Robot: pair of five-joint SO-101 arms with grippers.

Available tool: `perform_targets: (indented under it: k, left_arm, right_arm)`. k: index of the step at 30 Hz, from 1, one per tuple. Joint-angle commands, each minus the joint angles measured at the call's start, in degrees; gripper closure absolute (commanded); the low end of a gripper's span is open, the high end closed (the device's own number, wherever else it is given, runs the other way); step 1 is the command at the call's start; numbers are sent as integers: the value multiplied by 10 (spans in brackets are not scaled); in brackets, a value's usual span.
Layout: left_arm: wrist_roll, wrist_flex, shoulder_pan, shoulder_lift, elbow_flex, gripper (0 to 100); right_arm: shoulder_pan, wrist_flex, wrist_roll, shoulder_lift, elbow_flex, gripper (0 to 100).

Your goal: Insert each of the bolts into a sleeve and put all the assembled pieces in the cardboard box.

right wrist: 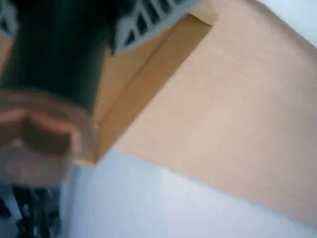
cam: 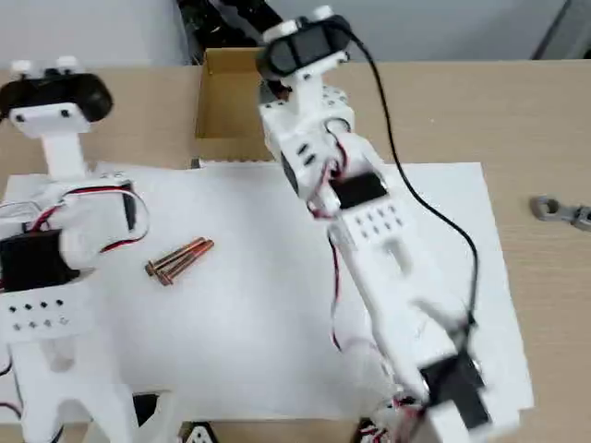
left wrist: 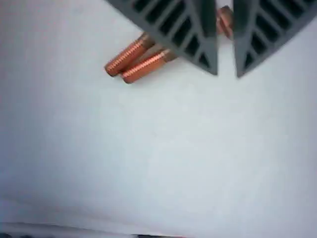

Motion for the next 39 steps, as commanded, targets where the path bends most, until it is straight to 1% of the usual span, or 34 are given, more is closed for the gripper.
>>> perform_targets:
  k: [1,4,9,12,15,19,21,24,27,29,33,37,39]
  left_arm:
    - [-21,-2,-12,-49,0,994]
    - [-36,-7,-12,-100,45,994]
    - [-36,-29,-14,-190,143,994]
    - [-36,-33,-14,-238,194,994]
    - [-46,-20,-11,-274,237,994]
    - [-46,-18,-16,-295,282,994]
    - [-46,-18,-16,-294,284,994]
    - [-44,-19,-15,-281,284,993]
    - [-44,-19,-15,-255,283,991]
    - [-40,-18,-16,-228,271,972]
    - [11,-14,-16,-150,220,919]
    - [13,25,-11,-41,139,906]
    - [-6,62,-11,25,95,906]
  right_arm:
    - [29,-39,2,95,-108,995]
    - [42,-49,1,184,-181,994]
    - [51,-44,1,316,-299,985]
    - [51,-44,0,374,-348,913]
    - [50,-43,0,410,-369,857]
    - [49,-43,0,439,-371,858]
    - [51,-43,-20,450,-371,850]
    - [52,-38,-57,452,-371,809]
    - [51,7,-75,437,-371,801]
    - [51,45,-87,417,-371,800]
    - [61,113,-113,360,-371,800]
    - [72,191,-125,296,-371,800]
    - [75,241,-123,266,-371,799]
